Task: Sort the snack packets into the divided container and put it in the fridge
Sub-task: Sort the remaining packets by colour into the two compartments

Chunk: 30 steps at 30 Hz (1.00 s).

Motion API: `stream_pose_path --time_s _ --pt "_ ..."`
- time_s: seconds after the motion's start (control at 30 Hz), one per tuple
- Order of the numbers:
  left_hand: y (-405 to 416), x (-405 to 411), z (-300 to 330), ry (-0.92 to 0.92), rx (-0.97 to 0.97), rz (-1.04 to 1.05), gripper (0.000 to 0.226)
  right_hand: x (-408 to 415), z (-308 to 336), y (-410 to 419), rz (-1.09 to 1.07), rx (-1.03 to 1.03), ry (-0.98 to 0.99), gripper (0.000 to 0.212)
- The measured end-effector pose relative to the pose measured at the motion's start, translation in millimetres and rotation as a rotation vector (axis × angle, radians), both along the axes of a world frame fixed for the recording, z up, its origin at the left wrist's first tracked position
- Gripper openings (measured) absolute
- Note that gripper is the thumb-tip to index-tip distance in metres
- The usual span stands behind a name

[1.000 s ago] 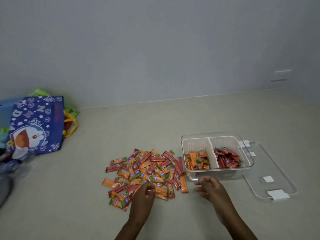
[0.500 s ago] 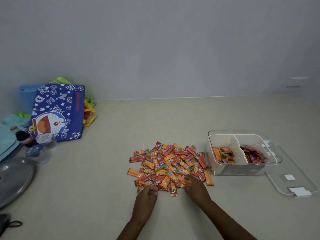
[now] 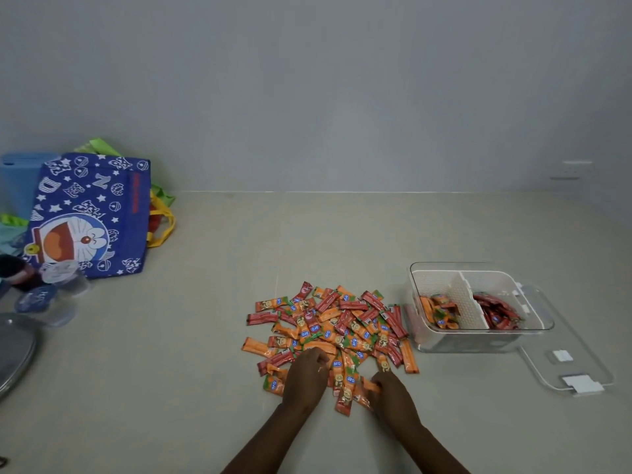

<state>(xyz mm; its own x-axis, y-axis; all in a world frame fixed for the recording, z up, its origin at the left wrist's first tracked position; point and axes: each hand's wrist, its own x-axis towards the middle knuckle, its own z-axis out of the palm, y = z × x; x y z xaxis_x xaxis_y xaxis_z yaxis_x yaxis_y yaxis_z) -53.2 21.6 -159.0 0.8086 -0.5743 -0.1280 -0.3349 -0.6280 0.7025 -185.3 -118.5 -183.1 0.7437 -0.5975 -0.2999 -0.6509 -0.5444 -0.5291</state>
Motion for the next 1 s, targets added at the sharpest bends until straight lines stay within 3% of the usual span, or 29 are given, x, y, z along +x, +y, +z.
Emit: stream_pose_path --time_s 0.13,0.27,0.37,0.57,0.63,0.73,0.87,0.93,1.0 --pt "-18 12 -9 -0.11 0.158 -0.061 0.028 5 14 -7 -0.133 0.097 -0.184 0.018" --pt "-28 13 -17 -0.105 0.284 -0.065 0.033 6 23 -17 -0.085 0.233 -0.154 0.018" --pt "-31 15 -20 -0.056 0.277 -0.053 0.029 7 15 -18 0.032 0.233 -0.038 0.029" --pt "-31 28 -15 0.056 0.115 -0.1 0.025 1 -19 -11 0.182 0.109 0.081 0.012" --pt "-31 35 -4 0.061 0.06 -0.039 0.027 4 -25 -11 0.193 0.1 0.116 0.018" --pt "-30 49 -1 0.117 0.042 -0.008 0.028 13 -7 -11 0.1 0.188 0.108 0.007" --pt "-32 59 -11 0.119 0.242 -0.124 0.05 14 10 -13 -0.159 0.479 0.047 0.007" --pt "-30 58 -21 0.067 0.352 -0.188 0.059 14 19 -15 -0.244 0.585 0.008 0.011" --pt "-27 56 -30 -0.038 0.342 -0.201 0.052 15 24 -14 -0.278 0.647 -0.007 0.012"
